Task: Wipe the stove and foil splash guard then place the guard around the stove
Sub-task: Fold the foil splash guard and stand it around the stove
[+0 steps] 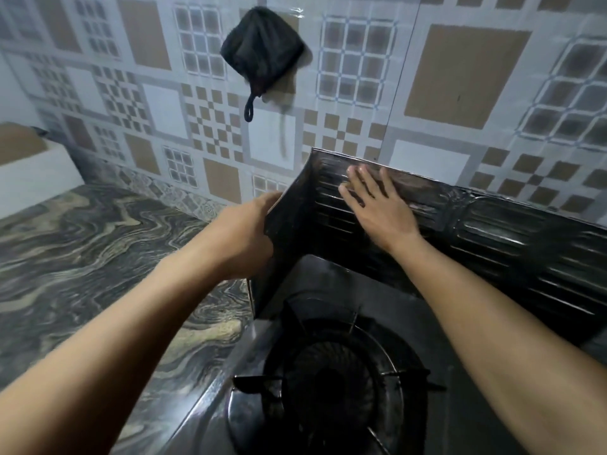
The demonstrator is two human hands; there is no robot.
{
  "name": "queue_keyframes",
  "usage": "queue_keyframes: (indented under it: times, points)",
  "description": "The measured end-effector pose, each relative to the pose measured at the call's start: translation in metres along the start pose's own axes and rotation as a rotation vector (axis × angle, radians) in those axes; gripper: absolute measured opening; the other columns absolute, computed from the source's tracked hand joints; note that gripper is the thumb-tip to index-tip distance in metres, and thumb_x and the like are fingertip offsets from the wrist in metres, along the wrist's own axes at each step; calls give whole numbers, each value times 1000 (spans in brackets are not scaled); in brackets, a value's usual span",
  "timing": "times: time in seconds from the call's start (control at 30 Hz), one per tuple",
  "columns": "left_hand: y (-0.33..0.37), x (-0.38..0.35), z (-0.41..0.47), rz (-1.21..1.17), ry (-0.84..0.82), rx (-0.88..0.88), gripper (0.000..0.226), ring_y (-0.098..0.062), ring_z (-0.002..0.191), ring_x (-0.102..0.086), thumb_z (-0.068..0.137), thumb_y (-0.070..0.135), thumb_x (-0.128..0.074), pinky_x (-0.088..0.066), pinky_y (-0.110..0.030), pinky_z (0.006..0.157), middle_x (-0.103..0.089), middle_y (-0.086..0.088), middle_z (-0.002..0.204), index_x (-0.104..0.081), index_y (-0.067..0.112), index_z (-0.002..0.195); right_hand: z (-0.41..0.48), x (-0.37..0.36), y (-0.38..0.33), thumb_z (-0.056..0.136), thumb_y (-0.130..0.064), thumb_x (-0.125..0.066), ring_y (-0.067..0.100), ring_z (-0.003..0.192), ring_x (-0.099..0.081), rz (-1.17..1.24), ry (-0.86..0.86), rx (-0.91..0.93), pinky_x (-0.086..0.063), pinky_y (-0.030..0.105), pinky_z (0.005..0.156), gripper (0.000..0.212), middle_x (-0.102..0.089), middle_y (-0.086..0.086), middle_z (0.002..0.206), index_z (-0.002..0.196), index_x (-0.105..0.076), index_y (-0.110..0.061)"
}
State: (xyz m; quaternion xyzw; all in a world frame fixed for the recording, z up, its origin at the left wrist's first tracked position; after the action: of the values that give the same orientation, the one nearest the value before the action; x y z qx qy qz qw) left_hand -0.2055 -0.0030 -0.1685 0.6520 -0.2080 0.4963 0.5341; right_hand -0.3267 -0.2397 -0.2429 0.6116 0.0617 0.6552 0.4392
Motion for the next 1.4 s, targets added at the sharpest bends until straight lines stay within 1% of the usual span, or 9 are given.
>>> queue_keyframes:
  times: [0.2, 0.4, 0.53, 0.63, 0.73, 0.9, 1.03, 1.2, 1.4]
  points:
    - [-3, 5, 0, -76, -100, -21, 73, -19, 96, -67, 78, 6, -58, -53, -31, 71, -70, 4, 116, -45, 43, 140, -11, -15, 18, 98, -6, -33, 39, 150, 9, -24, 104, 86, 9, 54, 119, 68, 12, 19, 163, 158, -2, -12]
    - [1, 0, -2, -85, -254, 76, 75, -20, 99, -68, 57, 15, -48, -58, -42, 85, -71, 0, 112, -53, 33, 130, -38, -19, 31, 97, -19, -49, 40, 151, 6, -87, 131, -80, -2, 60, 119, 79, 9, 24, 162, 158, 1, -12]
    - [12, -1, 10, -117, -352, 135, 54, -27, 79, -68, 66, 13, -66, -57, -36, 54, -69, -11, 95, -52, 21, 118, -44, -24, 31, 96, -23, -50, 39, 150, 11, -76, 104, -124, -2, 66, 116, 82, 12, 23, 162, 158, 3, -15]
    - [19, -1, 24, -91, -284, 131, 68, -22, 100, -62, 80, 20, -71, -55, -35, 78, -63, -7, 125, -40, 21, 140, -42, -26, 30, 95, -23, -47, 40, 150, 9, -72, 112, -60, 2, 66, 116, 79, 11, 23, 162, 158, -1, -15]
    - [19, -1, 32, -25, -226, 135, 78, -25, 118, -53, 87, 17, -64, -41, -29, 83, -51, -10, 144, -24, 18, 153, -46, -29, 33, 92, -26, -57, 40, 151, 1, -56, 148, -31, -1, 64, 118, 83, 1, 23, 163, 158, -9, -14]
    - [17, -8, 36, 19, -197, 127, 82, -33, 125, -52, 86, 14, -62, -45, -36, 95, -50, -15, 145, -19, 16, 156, -86, -30, 39, 95, -22, -57, 39, 151, -5, -31, 169, -121, -5, 64, 118, 77, -3, 25, 162, 158, -14, -12]
    - [21, -13, 37, 41, -158, 99, 84, -38, 125, -52, 87, 5, -55, -45, -42, 98, -44, -22, 149, -12, 15, 157, -127, -41, 52, 94, -30, -60, 40, 150, 9, -35, -2, -298, -2, 74, 111, 88, 15, 23, 162, 158, -1, -16]
    - [34, -20, 31, 126, -160, 4, 97, -38, 125, -52, 87, -1, -50, -42, -41, 101, -45, -23, 149, 9, 30, 157, -138, -50, 72, 93, -7, -56, 38, 147, 24, 58, -118, -303, -4, 77, 110, 97, 29, 15, 159, 156, 15, -23]
    - [40, -21, 34, 158, -152, -41, 96, -38, 125, -53, 88, 1, -52, -41, -38, 100, -53, -24, 140, 6, 34, 156, -128, -58, 66, 90, -2, -57, 37, 149, 19, 59, -29, -327, 0, 77, 109, 98, 25, 12, 161, 157, 10, -25]
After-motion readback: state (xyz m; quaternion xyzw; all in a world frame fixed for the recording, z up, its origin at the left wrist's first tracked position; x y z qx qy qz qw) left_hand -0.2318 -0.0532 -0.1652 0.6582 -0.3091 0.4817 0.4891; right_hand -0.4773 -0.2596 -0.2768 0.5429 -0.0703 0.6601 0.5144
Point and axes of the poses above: each hand's wrist, its own z-axis towards the middle knuckle, its own x-axis out of the back of the hand, y = z × x, the point moved 3 cm from there along z, towards the middle knuckle
